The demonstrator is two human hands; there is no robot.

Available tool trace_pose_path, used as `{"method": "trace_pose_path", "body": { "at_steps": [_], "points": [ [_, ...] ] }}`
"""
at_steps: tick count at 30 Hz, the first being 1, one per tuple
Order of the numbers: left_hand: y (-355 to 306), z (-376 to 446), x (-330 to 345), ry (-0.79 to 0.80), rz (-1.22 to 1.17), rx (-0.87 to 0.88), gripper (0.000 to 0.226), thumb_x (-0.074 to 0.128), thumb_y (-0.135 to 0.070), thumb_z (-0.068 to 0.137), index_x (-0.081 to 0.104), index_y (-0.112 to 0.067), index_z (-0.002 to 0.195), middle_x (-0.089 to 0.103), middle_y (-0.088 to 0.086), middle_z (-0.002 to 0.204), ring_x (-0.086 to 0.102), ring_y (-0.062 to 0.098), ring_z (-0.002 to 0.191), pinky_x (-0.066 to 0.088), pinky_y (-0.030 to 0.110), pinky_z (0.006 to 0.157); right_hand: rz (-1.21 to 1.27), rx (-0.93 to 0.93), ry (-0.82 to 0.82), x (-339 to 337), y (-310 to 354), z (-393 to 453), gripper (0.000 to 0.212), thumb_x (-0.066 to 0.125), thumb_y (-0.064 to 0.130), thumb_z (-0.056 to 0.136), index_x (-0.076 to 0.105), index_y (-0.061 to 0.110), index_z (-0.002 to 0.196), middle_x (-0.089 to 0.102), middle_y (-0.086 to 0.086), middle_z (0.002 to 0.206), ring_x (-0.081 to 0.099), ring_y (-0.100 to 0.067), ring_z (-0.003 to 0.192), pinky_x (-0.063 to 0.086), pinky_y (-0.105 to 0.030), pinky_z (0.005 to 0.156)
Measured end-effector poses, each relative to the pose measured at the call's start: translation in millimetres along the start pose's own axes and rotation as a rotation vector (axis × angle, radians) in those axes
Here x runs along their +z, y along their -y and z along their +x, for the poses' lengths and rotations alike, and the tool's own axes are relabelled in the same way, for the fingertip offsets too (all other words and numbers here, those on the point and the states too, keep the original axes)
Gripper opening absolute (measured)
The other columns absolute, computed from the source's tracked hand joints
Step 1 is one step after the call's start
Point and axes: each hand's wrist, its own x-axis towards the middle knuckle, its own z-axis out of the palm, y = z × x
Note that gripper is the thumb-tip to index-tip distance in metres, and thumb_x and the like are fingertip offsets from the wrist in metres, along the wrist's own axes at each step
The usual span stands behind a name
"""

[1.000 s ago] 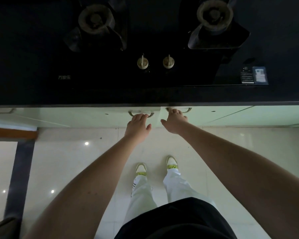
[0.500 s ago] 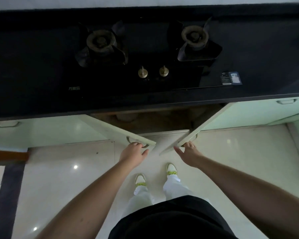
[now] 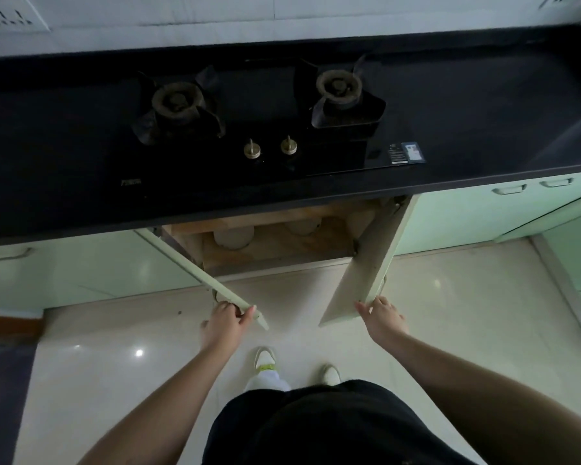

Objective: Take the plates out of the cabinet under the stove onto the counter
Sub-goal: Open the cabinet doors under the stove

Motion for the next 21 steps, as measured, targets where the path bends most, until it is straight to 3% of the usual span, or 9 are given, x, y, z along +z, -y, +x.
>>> {"method": "trace_pose_path", "body": {
  "at_steps": [2,4,7,9,11,14,16,18,21],
  "points": [
    [-5.4,-7.1,7.7,-0.091,-0.148,-0.09,0.045,0.059,-0.05,0.091,0.056,-0.006,0.102,0.056,0.013,0.11,0.054,0.034,0.106,0.04,0.045,0.089,0.156,0.019,-0.064,4.9,-12.5,-11.4,0.056,0.041,0.048,0.099,0.041,0.007,0.137,0.04,-0.013,0.144,0.043,-0.033,0.127,0.037,-0.044,0.103],
    [-12.1,-10.4,11.6,-0.237,-0.2,-0.146,0.055,0.073,-0.043,0.081,0.053,-0.002,0.112,0.052,0.023,0.121,0.05,0.042,0.114,0.034,0.052,0.099,0.302,0.005,-0.149,6.0,-26.9,-24.0,0.065,0.045,0.039,0.1,0.016,0.014,0.152,0.019,-0.013,0.158,0.032,-0.035,0.138,0.032,-0.048,0.112],
    [-22.2,-3.5,8.3,-0.249,0.009,0.046,0.065,0.069,-0.035,0.085,0.046,-0.013,0.142,0.033,0.021,0.153,0.025,0.039,0.143,0.01,0.052,0.115,0.036,-0.196,-0.263,-0.7,-61.0,-27.0,0.068,0.036,0.016,0.102,-0.005,0.023,0.156,-0.005,-0.006,0.165,0.0,-0.025,0.15,0.005,-0.038,0.121],
    [-25.7,8.1,9.1,-0.114,0.136,0.234,0.039,0.058,-0.02,0.094,0.058,-0.018,0.134,0.04,0.011,0.153,0.019,0.031,0.148,0.005,0.05,0.118,-0.177,-0.312,-0.267,-7.8,-85.2,-21.3,0.072,0.032,0.002,0.097,-0.004,0.02,0.156,-0.01,-0.004,0.164,-0.017,-0.02,0.148,-0.01,-0.035,0.119],
    [-28.3,12.1,14.9,-0.026,0.227,0.295,0.027,0.049,-0.009,0.096,0.068,-0.015,0.115,0.055,0.008,0.141,0.026,0.028,0.146,0.012,0.045,0.117,-0.325,-0.325,-0.24,-15.0,-108.1,-15.9,0.067,0.029,0.005,0.097,-0.003,0.013,0.155,-0.01,-0.006,0.164,-0.02,-0.021,0.147,-0.015,-0.034,0.116],
    [-36.7,5.4,16.2,-0.072,0.266,0.249,0.036,0.04,-0.031,0.098,0.07,-0.012,0.092,0.066,0.01,0.124,0.039,0.028,0.138,0.022,0.042,0.111,-0.488,-0.283,-0.181,-26.6,-134.4,-10.2,0.061,0.023,0.028,0.103,-0.003,0.006,0.154,-0.01,-0.009,0.164,-0.018,-0.022,0.148,-0.018,-0.035,0.115],
    [-37.0,-0.5,18.3,-0.042,0.371,0.265,0.042,0.04,-0.041,0.099,0.07,-0.011,0.1,0.064,0.01,0.128,0.039,0.027,0.139,0.023,0.041,0.111,-0.537,-0.227,-0.147,-32.7,-142.8,-9.0,0.066,0.021,0.039,0.103,-0.002,0.003,0.154,-0.009,-0.011,0.164,-0.017,-0.023,0.149,-0.017,-0.036,0.116],
    [-35.4,-5.2,21.1,-0.01,0.436,0.282,0.038,0.049,-0.038,0.098,0.067,-0.008,0.114,0.059,0.011,0.134,0.035,0.027,0.141,0.022,0.041,0.114,-0.518,-0.176,-0.116,-38.5,-142.1,-9.1,0.069,0.025,0.043,0.102,0.005,0.002,0.154,-0.003,-0.013,0.164,-0.012,-0.023,0.15,-0.011,-0.037,0.12],
    [-32.6,-14.0,22.5,-0.026,0.437,0.28,0.037,0.054,-0.033,0.096,0.066,-0.005,0.117,0.058,0.014,0.135,0.031,0.029,0.142,0.019,0.043,0.115,-0.446,-0.207,-0.104,-47.0,-128.3,-7.6,0.066,0.033,0.044,0.1,0.023,0.004,0.151,0.016,-0.012,0.162,0.003,-0.024,0.151,0.001,-0.038,0.122]
  ]
}}
